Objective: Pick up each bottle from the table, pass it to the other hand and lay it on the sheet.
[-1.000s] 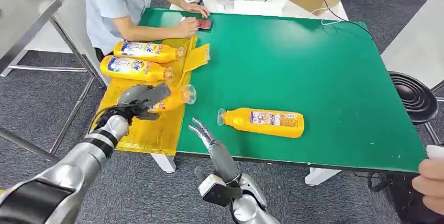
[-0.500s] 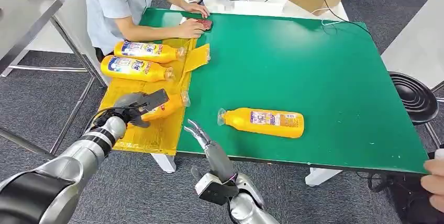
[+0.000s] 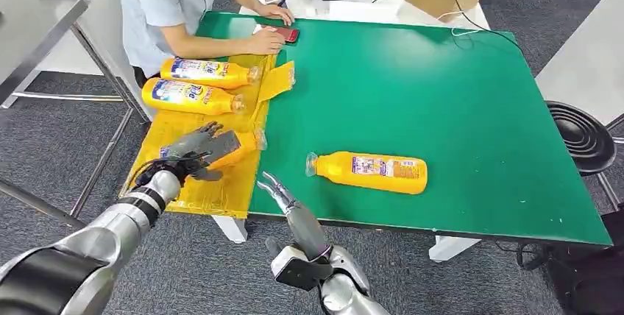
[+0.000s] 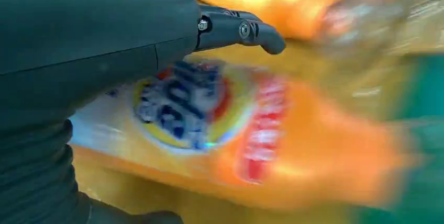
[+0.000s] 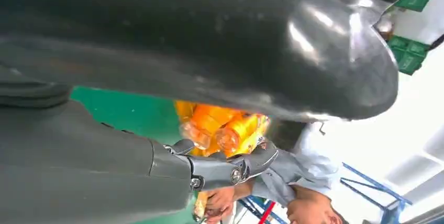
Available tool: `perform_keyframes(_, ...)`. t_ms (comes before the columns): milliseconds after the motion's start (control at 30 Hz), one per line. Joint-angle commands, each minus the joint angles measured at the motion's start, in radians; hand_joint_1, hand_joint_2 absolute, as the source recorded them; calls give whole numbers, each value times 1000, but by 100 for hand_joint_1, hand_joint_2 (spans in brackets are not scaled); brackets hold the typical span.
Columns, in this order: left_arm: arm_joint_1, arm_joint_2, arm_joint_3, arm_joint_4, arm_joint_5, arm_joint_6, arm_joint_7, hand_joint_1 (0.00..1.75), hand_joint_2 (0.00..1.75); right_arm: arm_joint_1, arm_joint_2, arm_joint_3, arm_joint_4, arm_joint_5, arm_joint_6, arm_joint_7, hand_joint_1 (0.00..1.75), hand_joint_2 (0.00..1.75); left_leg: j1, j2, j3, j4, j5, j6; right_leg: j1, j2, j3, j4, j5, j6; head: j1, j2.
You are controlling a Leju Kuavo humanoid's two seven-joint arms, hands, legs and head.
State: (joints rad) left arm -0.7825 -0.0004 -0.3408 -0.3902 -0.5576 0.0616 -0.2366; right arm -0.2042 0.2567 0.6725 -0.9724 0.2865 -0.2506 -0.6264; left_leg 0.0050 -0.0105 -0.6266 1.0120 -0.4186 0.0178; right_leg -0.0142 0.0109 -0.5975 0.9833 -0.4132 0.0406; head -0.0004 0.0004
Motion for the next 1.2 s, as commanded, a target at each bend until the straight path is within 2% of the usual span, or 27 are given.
perform_keyframes(33,127,-9,139,-280,163,-56,-154,0,175,-17,-27,-11,85,-1,-10,-18,0,0,0,1,7,-2,-2,-1,1,-1,7,-2,-2,-2,0,0)
perform_keyframes(100,149,-1,126,-342,164,-36,-162,0,175,-13,-30,-12,80,-1,-10,-18,0,0,0,2,2,-1,-1,0,0,0,2,-1,0,-1,0,0)
perform_keyframes(167,197,11,104,-466,166,38,-208,0,175,-4,-33,-19,72,3,-11,-15,0,0,0,1,4,-1,-1,-1,1,-1,4,-1,-1,-1,0,0)
perform_keyframes(400,347,26,105,-813,262,92,-232,0,175,15,-66,-41,29,38,-64,-15,0,0,1,3,3,0,-2,-1,1,1,3,-1,-1,-1,0,0)
perform_keyframes(467,403,2,123,-907,308,134,-265,0,175,-8,-119,-49,36,192,-237,35,0,0,1,3,4,0,-3,-1,1,1,4,-1,-2,-1,0,0)
perform_keyframes(600,432,9,99,-956,315,148,-249,0,175,-15,-142,-102,37,194,-194,10,0,0,-1,1,2,-1,-1,0,0,-1,2,-2,-1,0,0,0)
perform_keyframes(667,473,-21,131,-998,380,166,-287,0,175,-28,-159,-139,53,285,-315,86,0,0,0,0,2,0,-1,0,0,-1,2,-2,-1,-1,0,0)
perform_keyframes(700,521,-37,145,-1050,425,168,-287,0,175,-30,-180,-181,21,275,-311,110,0,175,0,0,4,0,-2,0,0,-2,5,-2,-2,-1,0,0)
perform_keyframes(733,588,-58,152,-1116,476,172,-277,0,175,-38,-217,-229,-28,329,-361,149,0,175,-1,2,2,-1,-1,0,-1,1,3,-2,-1,-1,0,0)
perform_keyframes(767,630,-70,152,-1150,498,185,-270,0,175,-43,-245,-260,-71,380,-361,196,0,175,-1,2,5,-1,-2,0,-1,1,5,-2,-1,-1,0,0)
perform_keyframes(833,702,-87,137,-1174,500,215,-268,0,175,-73,-299,-326,-103,506,-326,317,0,175,-3,2,2,-1,-2,1,-2,1,1,-2,-1,0,-1,0)
perform_keyframes(867,719,-92,127,-1167,505,216,-267,0,175,-93,-312,-353,-89,531,-305,347,0,175,-3,3,4,-1,-3,1,-3,1,4,-2,-2,0,-1,0)
perform_keyframes(1000,734,-103,83,-1118,506,211,-272,0,175,-206,-323,-437,77,576,-244,368,0,175,-4,1,5,0,-3,1,-3,-1,5,-2,-2,0,0,0)
perform_keyframes(1200,706,-110,73,-1128,445,289,-329,0,175,-309,-292,-453,291,595,-225,391,0,175,-3,1,1,0,-1,1,-2,0,1,-2,0,0,0,0)
